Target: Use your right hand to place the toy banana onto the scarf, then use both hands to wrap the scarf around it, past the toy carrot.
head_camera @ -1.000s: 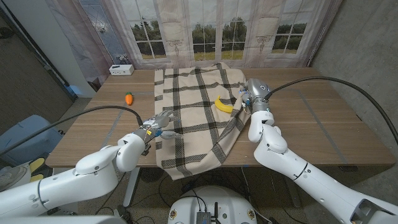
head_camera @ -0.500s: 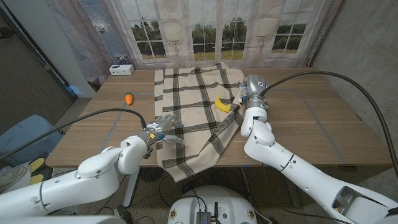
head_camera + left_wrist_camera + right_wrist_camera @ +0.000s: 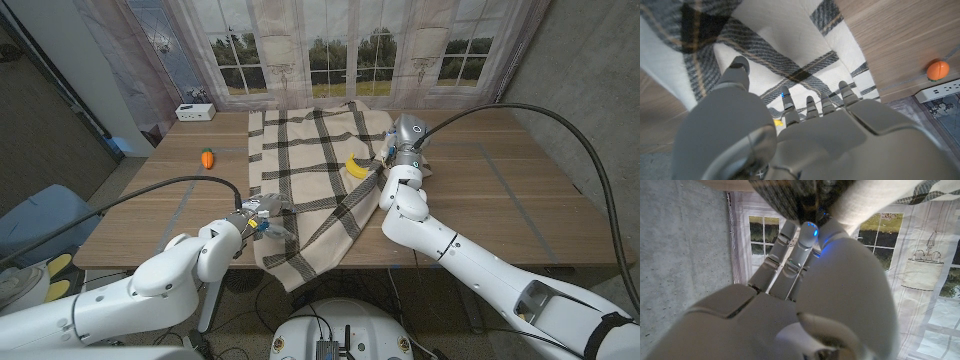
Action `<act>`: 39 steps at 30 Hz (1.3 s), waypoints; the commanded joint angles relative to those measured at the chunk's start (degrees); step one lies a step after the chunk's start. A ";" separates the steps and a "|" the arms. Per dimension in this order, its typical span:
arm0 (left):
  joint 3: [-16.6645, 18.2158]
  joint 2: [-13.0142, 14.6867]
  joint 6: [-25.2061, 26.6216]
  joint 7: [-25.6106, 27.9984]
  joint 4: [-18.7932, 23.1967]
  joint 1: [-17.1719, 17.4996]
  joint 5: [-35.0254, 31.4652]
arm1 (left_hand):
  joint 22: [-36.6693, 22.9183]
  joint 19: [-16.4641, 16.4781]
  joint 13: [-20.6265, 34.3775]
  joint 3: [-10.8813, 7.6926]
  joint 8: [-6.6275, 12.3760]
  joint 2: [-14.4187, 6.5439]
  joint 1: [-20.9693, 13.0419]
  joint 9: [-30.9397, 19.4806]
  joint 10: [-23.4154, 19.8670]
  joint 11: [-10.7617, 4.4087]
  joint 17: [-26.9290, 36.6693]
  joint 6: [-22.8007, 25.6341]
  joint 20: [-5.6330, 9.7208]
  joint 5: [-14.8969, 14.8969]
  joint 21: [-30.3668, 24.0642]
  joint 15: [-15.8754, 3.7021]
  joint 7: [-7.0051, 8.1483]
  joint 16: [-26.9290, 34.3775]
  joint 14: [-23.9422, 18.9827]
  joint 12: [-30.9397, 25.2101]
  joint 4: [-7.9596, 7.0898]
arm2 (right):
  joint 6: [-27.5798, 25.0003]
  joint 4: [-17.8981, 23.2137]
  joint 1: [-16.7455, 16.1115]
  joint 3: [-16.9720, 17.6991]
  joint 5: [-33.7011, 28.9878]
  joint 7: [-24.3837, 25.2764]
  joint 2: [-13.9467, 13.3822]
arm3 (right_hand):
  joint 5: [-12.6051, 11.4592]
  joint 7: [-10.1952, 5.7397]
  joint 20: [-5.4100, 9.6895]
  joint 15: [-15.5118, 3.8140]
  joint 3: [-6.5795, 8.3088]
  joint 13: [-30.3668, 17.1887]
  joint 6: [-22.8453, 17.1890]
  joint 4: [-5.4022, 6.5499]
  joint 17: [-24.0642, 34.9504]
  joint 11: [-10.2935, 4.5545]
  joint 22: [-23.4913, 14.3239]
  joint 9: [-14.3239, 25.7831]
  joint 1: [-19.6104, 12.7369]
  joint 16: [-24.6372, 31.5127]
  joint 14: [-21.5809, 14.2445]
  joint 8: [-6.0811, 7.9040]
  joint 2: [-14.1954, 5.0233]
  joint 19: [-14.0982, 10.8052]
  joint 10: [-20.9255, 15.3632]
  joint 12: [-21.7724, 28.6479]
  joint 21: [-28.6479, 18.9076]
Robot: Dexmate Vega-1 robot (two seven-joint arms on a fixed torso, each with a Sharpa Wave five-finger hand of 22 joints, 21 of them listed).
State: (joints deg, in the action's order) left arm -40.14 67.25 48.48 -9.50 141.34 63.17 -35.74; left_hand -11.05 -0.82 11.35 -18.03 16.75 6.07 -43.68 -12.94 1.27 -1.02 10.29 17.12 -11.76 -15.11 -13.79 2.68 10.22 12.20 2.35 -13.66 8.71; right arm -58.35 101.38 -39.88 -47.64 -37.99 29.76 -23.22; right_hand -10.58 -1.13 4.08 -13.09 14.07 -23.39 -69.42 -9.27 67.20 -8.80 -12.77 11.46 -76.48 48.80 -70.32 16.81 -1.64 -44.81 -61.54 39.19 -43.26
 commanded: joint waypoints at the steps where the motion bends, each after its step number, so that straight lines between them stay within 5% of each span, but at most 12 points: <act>1: -4.57 -2.07 2.88 -13.48 0.20 -3.13 -11.58 | -0.08 -0.17 0.18 0.66 0.13 0.46 -0.48 -0.26 0.19 0.29 0.14 0.50 -0.03 -0.11 0.08 1.13 -0.28 -0.75 1.15 -0.06 -0.38 | -1.59 -3.47 3.40 -1.77 2.41 2.44 0.92 | 0.14 -0.01 0.03 0.33 0.56 -3.78 -0.49 0.10 0.54 5.11 -0.07 0.07 0.60 0.41 0.12 -0.33 -0.06 0.27 -6.81 -0.08 -0.48; 7: -5.52 -3.84 2.77 -20.77 -0.72 -4.39 -16.24 | -0.09 -1.40 0.26 1.97 -0.27 1.09 0.50 -0.39 1.18 0.91 0.19 -0.21 -0.44 -0.12 0.78 2.53 -1.02 -1.55 3.01 0.52 -1.09 | -1.43 -6.47 5.52 -2.56 3.57 3.44 1.91 | 0.15 -0.05 0.03 0.33 0.70 -3.93 -0.55 0.10 1.05 5.14 0.00 0.08 0.65 0.49 0.19 -0.49 -0.03 0.44 -6.77 -0.12 -0.69; 17: -7.62 -8.99 2.30 -32.62 -4.90 -5.13 -31.37 | -0.10 -1.11 0.28 1.84 1.42 -0.56 -1.14 -0.38 -0.79 -0.36 0.14 4.35 0.22 -0.38 0.86 1.51 -0.75 -1.27 2.79 0.04 -1.00 | 0.89 -7.48 6.52 -3.12 5.38 5.13 1.88 | 0.17 0.02 0.10 0.33 0.93 -3.99 -0.63 0.09 1.78 5.18 0.11 0.11 0.72 0.62 0.31 -0.78 -0.01 0.65 -6.88 -0.24 -1.09; 25: -5.15 -13.56 -0.35 -35.07 -9.57 -2.44 -37.81 | -0.02 1.34 0.07 0.48 6.40 -5.41 -5.44 0.44 -7.57 -2.68 -0.07 20.10 1.36 2.00 0.46 -0.93 -2.60 -0.80 -0.12 -1.34 -0.49 | 2.66 -6.26 5.96 -2.94 5.90 6.34 0.92 | 0.19 0.04 0.14 0.33 1.13 -4.06 -0.75 0.09 2.25 5.20 0.20 0.14 0.79 0.73 0.39 -0.98 0.01 0.81 -6.89 -0.35 -1.43; 35: -2.52 -18.69 -1.47 -32.49 -16.48 0.75 -41.68 | 0.08 4.48 -0.13 -0.08 8.42 -7.26 -8.83 1.31 -13.86 -4.43 -0.22 30.53 2.52 3.90 -0.11 -3.69 -5.54 -0.42 -4.33 -2.33 0.31 | 3.19 -5.48 5.92 -3.22 5.41 6.48 -0.09 | 0.20 0.00 0.17 0.33 1.34 -4.35 -0.82 0.08 2.62 5.13 0.29 0.17 0.86 0.87 0.42 -1.23 0.05 0.98 -6.92 -0.34 -1.82; 38: -1.60 -20.09 -1.03 -27.78 -18.33 2.50 -41.77 | 0.15 7.01 -0.25 -1.06 10.58 -9.38 -12.58 1.30 -19.62 -5.37 -0.36 39.73 3.36 4.50 -0.47 -5.68 -6.64 -0.22 -8.17 -3.15 0.73 | 3.49 -5.66 6.02 -3.36 5.35 6.31 -0.16 | 0.20 -0.02 0.21 0.33 1.39 -4.20 -0.83 0.06 2.70 5.16 0.32 0.18 0.88 0.91 0.45 -1.30 0.09 1.02 -7.00 -0.46 -1.93; 39: -1.37 -20.40 -0.77 -26.32 -18.65 3.05 -42.10 | 0.14 8.17 -0.28 -1.47 11.52 -10.26 -14.20 1.22 -21.98 -5.51 -0.39 43.38 3.71 4.79 -0.69 -6.63 -8.37 -0.14 -9.90 -3.45 0.85 | 3.46 -5.81 6.10 -3.40 5.34 6.25 -0.08 | 0.20 -0.02 0.23 0.33 1.42 -4.23 -0.87 0.06 2.73 5.22 0.34 0.19 0.89 0.93 0.46 -1.32 0.12 1.04 -6.96 -0.48 -1.98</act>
State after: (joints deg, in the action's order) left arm -43.70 52.14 48.26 -41.36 130.07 61.78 -73.99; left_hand -10.93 5.38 11.04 -18.46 26.58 -2.61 -54.66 -12.41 -16.17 -6.05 9.86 38.81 -8.48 -10.99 -14.00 -1.88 17.81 11.49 -4.34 -16.39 9.34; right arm -55.69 95.46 -34.00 -50.68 -32.54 35.88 -22.68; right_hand -10.37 -1.14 4.41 -12.89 14.98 -23.40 -69.82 -9.33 69.65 -8.80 -12.42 11.45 -76.08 49.25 -70.10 15.65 -1.60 -43.90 -61.97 38.39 -44.97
